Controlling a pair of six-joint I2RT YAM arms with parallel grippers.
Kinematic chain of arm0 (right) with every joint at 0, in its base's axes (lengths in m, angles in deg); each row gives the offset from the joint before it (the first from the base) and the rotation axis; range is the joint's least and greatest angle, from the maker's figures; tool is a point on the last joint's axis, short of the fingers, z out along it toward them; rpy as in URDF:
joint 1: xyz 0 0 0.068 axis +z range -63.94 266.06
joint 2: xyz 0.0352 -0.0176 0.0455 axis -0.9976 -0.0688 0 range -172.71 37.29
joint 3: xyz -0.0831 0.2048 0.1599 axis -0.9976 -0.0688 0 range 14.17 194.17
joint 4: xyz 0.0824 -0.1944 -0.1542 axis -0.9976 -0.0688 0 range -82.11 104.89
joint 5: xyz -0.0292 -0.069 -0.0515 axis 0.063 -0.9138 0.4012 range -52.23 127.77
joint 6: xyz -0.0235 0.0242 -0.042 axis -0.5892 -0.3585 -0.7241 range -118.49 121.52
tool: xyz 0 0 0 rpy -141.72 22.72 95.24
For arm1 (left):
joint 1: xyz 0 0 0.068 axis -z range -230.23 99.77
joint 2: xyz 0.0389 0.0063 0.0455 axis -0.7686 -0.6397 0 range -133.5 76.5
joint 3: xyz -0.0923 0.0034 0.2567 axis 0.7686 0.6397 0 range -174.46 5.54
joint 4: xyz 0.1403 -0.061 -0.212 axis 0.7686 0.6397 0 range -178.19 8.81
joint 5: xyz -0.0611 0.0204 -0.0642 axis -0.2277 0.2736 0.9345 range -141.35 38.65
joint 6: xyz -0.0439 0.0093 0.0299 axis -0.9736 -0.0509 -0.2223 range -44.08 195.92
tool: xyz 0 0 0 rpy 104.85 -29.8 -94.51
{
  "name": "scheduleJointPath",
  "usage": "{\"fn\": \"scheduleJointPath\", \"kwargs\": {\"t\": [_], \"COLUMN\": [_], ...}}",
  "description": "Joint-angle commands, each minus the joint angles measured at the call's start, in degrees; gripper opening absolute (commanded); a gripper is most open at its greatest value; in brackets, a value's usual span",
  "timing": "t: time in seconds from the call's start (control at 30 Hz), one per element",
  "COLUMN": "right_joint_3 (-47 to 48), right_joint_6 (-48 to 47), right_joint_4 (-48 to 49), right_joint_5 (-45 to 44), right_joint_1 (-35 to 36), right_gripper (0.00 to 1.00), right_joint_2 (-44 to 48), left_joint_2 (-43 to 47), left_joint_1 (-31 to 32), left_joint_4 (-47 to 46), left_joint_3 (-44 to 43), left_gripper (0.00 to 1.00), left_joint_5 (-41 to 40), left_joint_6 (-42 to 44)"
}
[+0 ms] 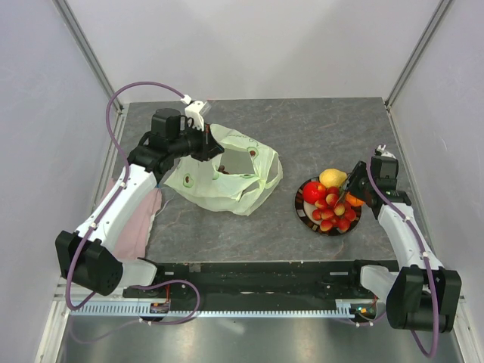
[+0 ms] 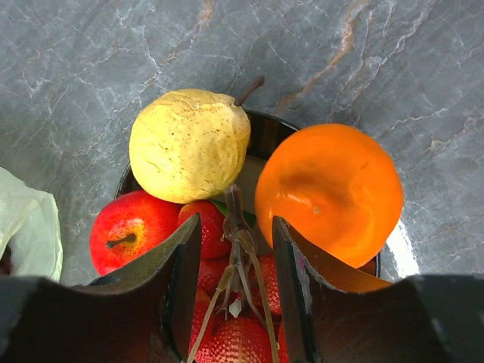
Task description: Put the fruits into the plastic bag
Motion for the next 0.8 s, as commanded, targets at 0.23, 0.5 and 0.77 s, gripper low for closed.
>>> {"fn": "scheduleJointPath", "kwargs": {"t": [0.23,0.5,0.77], "right_joint_3": [-0.5,-0.3,0.0], "right_joint_6": [-1.5,-2.6,-3.1], "right_joint_4": [4.4,3.5,0.7], "right_joint_5": [1.5,3.0,4.4], "right_joint_1": [-0.2,-0.2,-0.2], "right_gripper": [0.45,0.20,0.03], "right_joint_2": [-1.8,-0.6,2.3], "left_joint_2": [1.1,1.2,1.3], "left_joint_1": [0.1,0.1,0.1], "left_joint_4": [-1.9,-2.0,-2.0], "left_joint_3": [-0.4,-0.3,-0.4], "left_gripper": [0.02,0.02,0.01], "left_joint_5": [1.6,1.6,2.1], "left_joint_6": [-1.3,-1.2,-1.2]}}
